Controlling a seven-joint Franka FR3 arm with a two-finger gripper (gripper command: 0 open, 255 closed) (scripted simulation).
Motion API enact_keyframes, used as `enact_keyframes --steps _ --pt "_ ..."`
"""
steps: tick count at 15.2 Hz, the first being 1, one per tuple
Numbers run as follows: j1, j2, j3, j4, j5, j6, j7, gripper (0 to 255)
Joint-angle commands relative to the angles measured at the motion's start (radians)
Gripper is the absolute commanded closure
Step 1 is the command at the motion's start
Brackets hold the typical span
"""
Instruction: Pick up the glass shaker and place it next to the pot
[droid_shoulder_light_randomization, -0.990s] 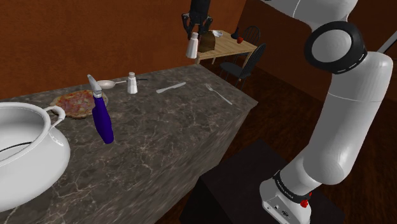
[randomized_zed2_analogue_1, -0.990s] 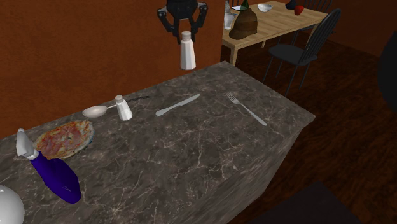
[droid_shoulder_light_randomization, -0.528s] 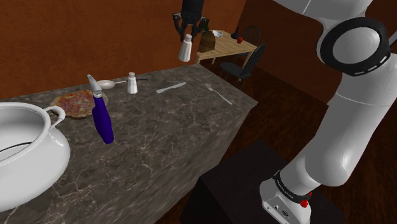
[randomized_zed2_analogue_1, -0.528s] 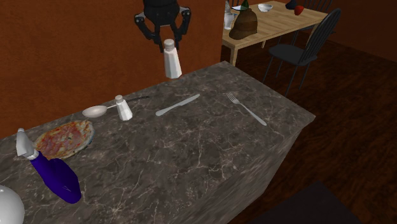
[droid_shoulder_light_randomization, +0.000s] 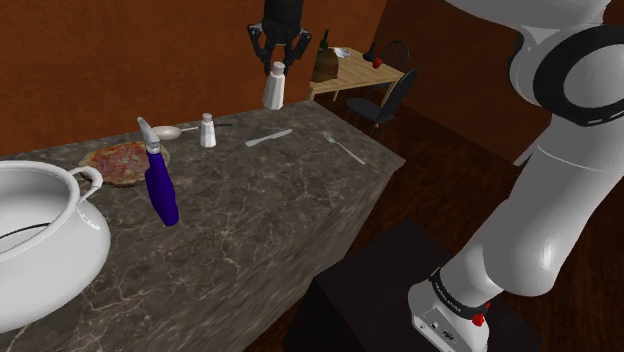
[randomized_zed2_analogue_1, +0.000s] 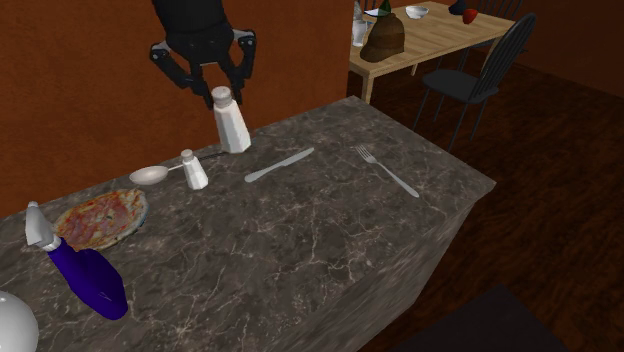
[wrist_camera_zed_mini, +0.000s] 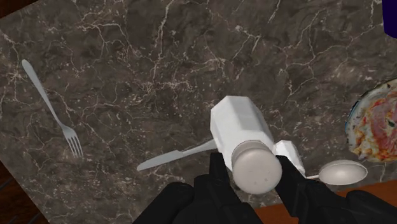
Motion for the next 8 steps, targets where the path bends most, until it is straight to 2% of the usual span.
enact_keyframes --steps 1,8 --pt "0.030 -0.003 0.018 -0.001 -0.005 -0.012 0.048 255" --pt "0.138 0.020 0.075 0.032 -0.030 -0.053 0.204 255"
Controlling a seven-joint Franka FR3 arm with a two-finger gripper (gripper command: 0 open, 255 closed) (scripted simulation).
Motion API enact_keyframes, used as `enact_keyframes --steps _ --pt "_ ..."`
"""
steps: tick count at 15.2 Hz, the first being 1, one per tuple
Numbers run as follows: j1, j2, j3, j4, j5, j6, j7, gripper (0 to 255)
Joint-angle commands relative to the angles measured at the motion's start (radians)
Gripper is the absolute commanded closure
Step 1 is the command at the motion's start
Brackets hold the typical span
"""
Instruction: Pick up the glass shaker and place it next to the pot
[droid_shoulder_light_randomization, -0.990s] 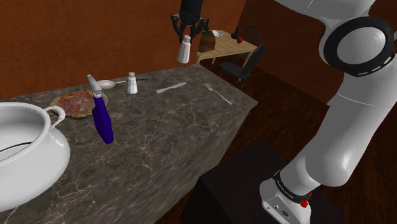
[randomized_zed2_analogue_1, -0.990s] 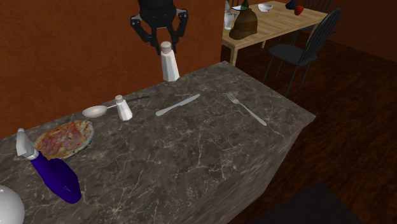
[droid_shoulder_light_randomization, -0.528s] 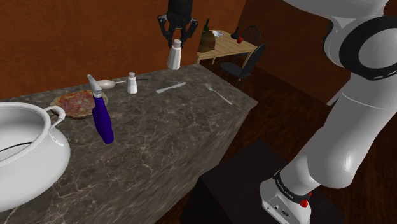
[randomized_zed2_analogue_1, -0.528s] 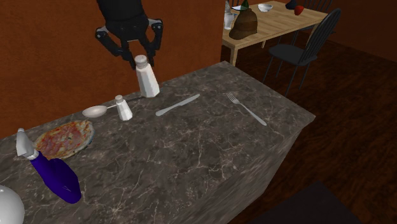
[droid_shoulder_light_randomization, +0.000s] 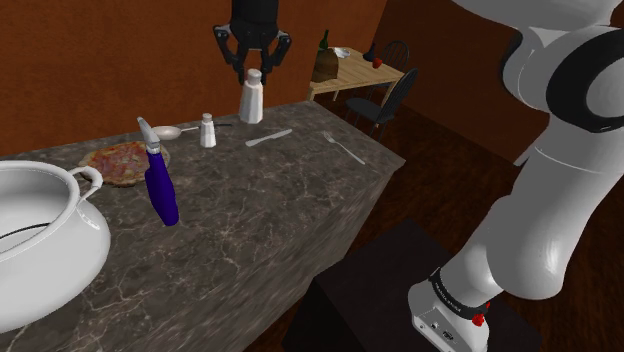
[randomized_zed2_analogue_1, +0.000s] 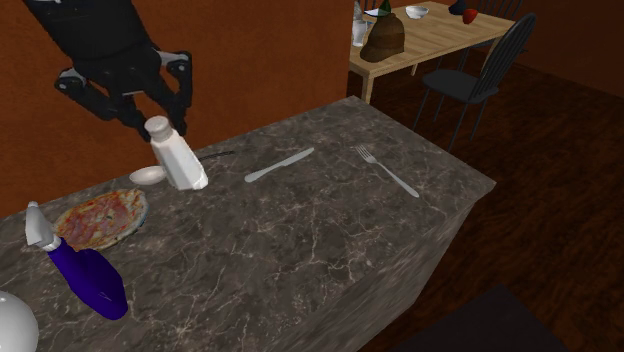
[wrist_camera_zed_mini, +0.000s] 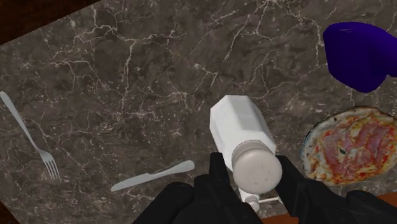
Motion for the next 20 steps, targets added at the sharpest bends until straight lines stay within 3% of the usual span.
enact_keyframes --steps 1,10,14,16,20 --pt "0.033 0.012 0.017 0.011 -0.009 -0.009 0.049 255" --pt "0.214 0.145 0.077 0.197 -0.077 -0.113 0.246 255" --pt "0.324 0.249 0.089 0.355 -0.123 -0.187 0.320 255" --pt "0.411 0.341 0.087 0.506 -0.161 -0.254 0.355 255" --pt "0.372 0.290 0.094 0.361 -0.137 -0.165 0.374 255"
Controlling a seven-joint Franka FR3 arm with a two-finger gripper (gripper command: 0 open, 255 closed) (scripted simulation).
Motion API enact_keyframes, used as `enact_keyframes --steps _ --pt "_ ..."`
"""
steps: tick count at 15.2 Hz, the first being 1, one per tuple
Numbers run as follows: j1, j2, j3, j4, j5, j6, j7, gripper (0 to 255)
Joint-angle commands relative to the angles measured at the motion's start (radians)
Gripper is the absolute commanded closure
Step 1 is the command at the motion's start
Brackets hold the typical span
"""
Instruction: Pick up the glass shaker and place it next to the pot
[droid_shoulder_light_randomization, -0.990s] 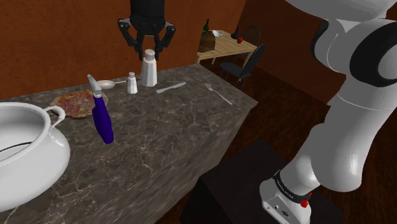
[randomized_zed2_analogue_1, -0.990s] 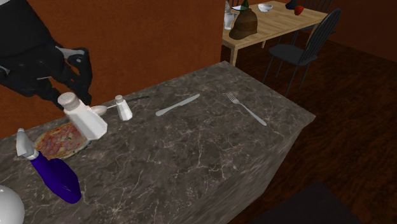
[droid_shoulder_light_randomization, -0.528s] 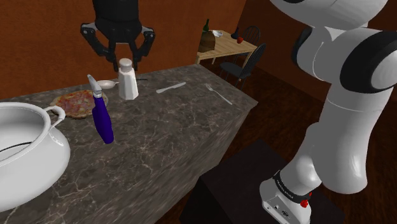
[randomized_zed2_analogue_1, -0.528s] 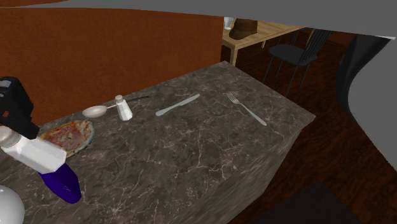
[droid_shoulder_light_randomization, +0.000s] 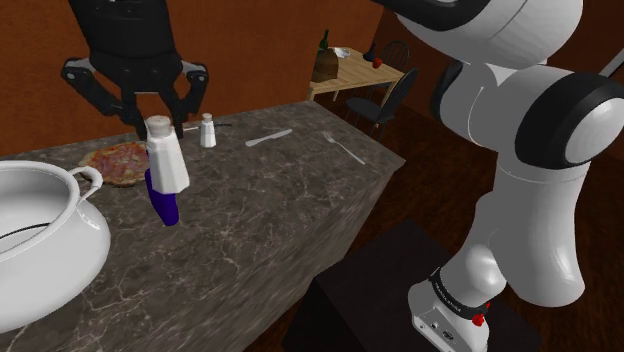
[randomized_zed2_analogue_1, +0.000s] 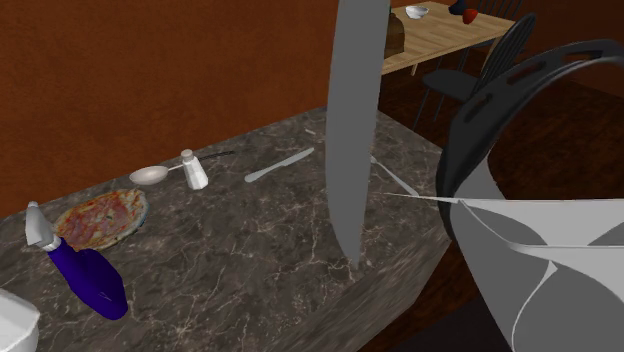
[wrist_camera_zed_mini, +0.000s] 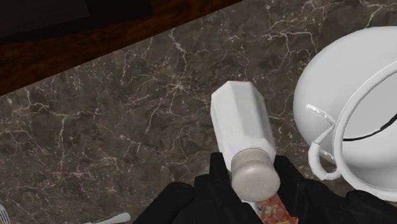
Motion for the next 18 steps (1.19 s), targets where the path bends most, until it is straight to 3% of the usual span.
enact_keyframes --steps 1,18 --pt "-0.015 -0.019 0.003 -0.057 0.008 0.038 0.008 255" --pt "-0.084 -0.083 0.008 -0.392 0.030 0.302 0.057 255"
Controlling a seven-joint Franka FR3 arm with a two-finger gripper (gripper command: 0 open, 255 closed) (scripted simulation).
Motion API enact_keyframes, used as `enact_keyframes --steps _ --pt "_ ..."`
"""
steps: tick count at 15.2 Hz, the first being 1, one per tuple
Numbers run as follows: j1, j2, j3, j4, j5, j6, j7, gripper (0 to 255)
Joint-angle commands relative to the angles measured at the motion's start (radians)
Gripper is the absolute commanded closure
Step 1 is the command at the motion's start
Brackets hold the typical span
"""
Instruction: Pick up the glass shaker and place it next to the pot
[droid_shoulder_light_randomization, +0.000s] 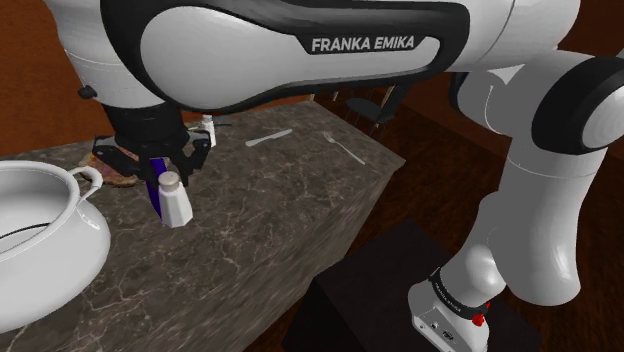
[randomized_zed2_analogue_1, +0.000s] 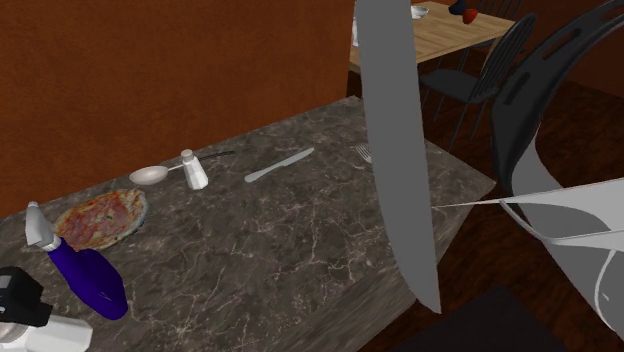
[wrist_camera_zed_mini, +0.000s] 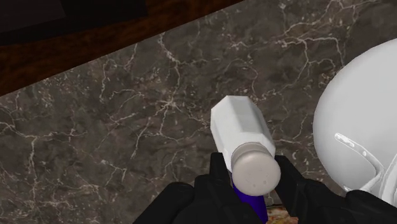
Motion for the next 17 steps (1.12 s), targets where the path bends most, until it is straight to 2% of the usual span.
enact_keyframes --steps 1,17 --pt "-0.002 0.006 -0.002 -0.017 -0.003 0.023 0.004 255" --pt "-0.017 0.036 -0.014 -0.188 -0.029 0.215 0.051 255"
